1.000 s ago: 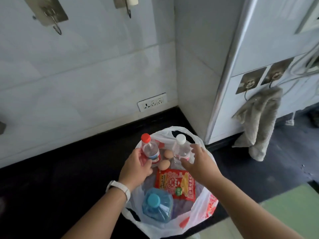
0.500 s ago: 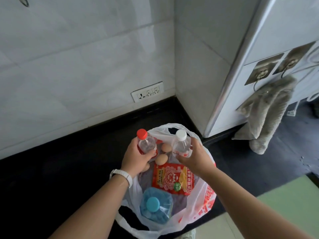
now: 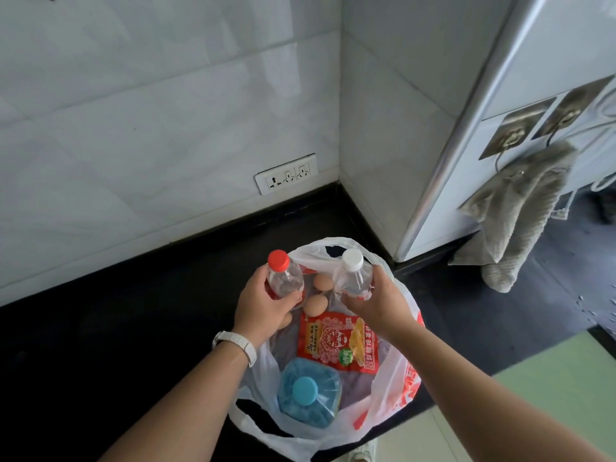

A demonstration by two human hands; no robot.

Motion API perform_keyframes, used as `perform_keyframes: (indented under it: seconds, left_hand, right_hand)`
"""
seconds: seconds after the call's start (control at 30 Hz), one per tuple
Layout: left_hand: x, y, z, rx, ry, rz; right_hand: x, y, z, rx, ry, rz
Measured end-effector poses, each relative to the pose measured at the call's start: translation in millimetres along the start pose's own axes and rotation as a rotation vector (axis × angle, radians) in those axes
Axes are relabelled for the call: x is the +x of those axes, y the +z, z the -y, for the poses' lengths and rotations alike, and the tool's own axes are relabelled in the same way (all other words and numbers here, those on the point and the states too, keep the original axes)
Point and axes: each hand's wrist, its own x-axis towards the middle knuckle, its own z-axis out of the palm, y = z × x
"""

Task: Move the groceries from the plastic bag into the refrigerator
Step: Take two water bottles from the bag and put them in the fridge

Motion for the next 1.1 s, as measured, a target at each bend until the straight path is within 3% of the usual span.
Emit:
perform_keyframes:
  seconds: [0.27,0.7,0.93,1.1]
  left_hand:
    - [-17,-39,-14,-0.081,0.136,-0.017]
    - [-63,-98,-56,-0.261,0.368,-0.113]
    - [-100,-122,-79,-0.354,0.357,-0.232]
    - [-129,-131,-87,-0.404,0.303,-0.335]
  right_hand:
    - [-30,-13,25,0.007,-0.071,-0.056]
    - [-83,-33,95,0.189,-0.337,-0.190]
    - [-102,-40,133,0.257,-0.503,-0.146]
    - [-106,-43,148,0.321,-0.579,-0.006]
